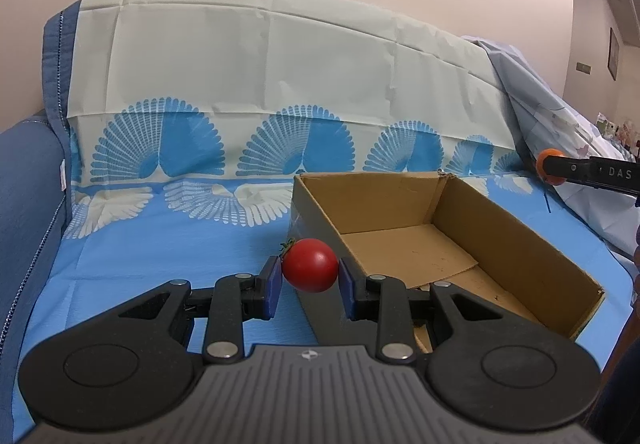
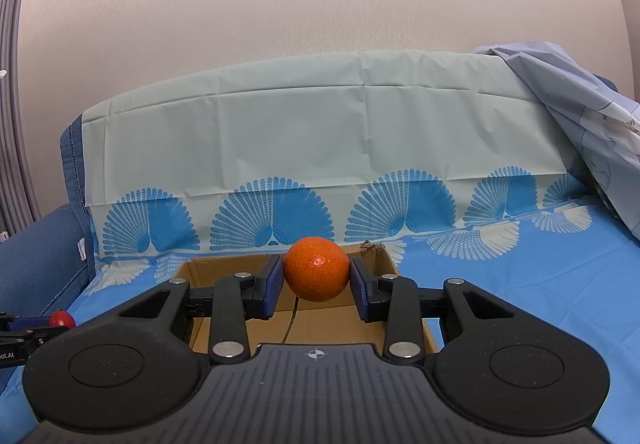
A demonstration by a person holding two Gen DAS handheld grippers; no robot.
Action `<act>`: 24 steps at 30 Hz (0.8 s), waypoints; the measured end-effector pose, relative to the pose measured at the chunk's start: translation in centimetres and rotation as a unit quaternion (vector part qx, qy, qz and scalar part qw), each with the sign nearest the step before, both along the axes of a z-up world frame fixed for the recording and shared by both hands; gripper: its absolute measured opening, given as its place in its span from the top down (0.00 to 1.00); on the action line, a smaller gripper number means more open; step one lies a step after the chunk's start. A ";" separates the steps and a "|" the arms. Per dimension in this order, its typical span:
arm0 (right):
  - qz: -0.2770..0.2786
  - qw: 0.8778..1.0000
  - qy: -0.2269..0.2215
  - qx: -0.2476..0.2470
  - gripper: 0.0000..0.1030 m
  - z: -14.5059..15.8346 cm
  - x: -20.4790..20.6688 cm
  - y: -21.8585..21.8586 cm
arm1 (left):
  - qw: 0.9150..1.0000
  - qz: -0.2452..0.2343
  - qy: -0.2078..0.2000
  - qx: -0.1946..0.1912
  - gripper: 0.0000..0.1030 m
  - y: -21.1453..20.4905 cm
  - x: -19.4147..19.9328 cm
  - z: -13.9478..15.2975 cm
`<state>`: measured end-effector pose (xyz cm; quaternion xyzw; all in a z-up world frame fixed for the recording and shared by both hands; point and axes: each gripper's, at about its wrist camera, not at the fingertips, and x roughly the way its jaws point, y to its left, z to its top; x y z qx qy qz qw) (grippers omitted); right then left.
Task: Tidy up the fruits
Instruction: 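Carry the tomato in the left tool and mandarin in the right tool over the box, then open the left tool dropping the tomato into the box while the right tool releases the mandarin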
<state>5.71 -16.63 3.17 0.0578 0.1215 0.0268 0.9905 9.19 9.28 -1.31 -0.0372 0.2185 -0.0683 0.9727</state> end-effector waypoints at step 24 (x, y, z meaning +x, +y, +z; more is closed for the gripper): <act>-0.009 1.000 0.006 -0.025 0.36 -0.3 0.2 0.9 | 0.992 -0.104 -0.056 0.051 0.50 -8.0 -2.1 -1.1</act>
